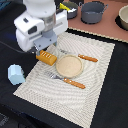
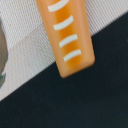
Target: Interact with the objects in diverse but meaningful ways.
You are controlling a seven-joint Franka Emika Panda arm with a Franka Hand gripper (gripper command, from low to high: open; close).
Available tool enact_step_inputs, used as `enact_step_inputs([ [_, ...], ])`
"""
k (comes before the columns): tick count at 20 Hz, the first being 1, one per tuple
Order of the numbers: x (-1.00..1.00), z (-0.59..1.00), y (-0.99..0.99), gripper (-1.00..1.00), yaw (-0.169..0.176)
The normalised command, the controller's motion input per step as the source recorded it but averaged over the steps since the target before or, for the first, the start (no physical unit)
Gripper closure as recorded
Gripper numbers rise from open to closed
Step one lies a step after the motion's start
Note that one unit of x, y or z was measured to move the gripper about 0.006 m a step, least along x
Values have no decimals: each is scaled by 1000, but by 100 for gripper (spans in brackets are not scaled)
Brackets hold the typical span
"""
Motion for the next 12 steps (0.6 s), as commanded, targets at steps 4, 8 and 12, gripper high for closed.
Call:
enact_step_inputs([
  [4, -671, -25, -384, -100, -66],
  [8, -679, -344, -488, -100, -3],
  [12, -511, -426, -375, -100, 111],
])
